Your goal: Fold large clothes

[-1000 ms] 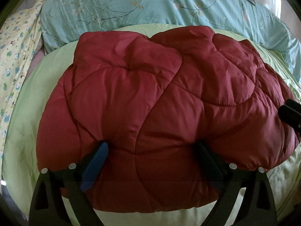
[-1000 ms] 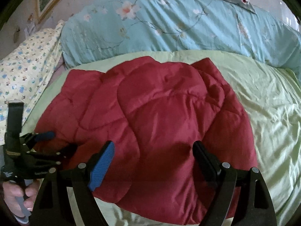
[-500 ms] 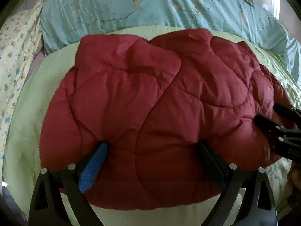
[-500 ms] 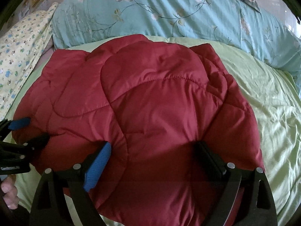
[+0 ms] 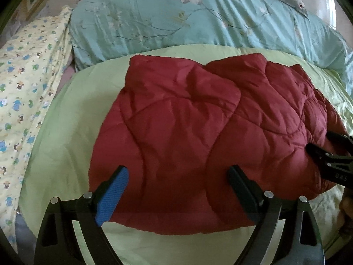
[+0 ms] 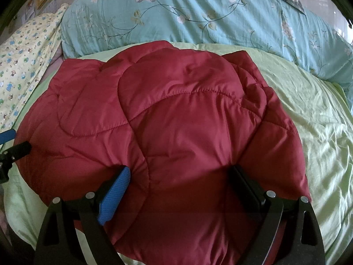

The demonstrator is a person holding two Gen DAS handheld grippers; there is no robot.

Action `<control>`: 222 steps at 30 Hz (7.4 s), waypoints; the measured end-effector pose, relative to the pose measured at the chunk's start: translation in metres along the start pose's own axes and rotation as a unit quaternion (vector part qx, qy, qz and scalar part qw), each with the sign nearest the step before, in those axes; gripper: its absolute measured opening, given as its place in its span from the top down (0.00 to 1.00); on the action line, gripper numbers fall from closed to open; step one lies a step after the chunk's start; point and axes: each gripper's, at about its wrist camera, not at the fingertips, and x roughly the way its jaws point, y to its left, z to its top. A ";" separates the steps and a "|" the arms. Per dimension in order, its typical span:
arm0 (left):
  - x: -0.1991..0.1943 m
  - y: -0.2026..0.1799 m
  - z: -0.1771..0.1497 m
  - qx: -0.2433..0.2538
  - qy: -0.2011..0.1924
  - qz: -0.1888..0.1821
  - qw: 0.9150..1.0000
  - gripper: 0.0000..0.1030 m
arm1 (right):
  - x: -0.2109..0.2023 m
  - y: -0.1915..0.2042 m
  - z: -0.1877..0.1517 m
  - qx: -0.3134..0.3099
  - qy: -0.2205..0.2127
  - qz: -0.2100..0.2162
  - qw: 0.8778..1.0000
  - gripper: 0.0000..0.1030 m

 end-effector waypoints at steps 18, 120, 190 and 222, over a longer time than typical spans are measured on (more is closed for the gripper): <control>0.011 0.007 0.001 0.001 0.010 -0.010 1.000 0.11 | -0.041 0.007 0.009 0.004 -0.050 0.012 0.999 0.12; 0.076 -0.002 0.030 0.017 0.040 0.005 0.999 0.00 | 0.026 -0.024 0.035 0.014 0.013 -0.002 1.000 0.09; -0.119 0.007 -0.050 0.030 0.009 -0.007 0.999 0.01 | -0.139 0.046 -0.061 -0.037 0.025 0.064 0.997 0.03; -0.077 -0.001 -0.018 0.040 0.015 0.011 0.999 0.01 | -0.098 0.038 -0.019 -0.034 0.034 0.066 0.997 0.03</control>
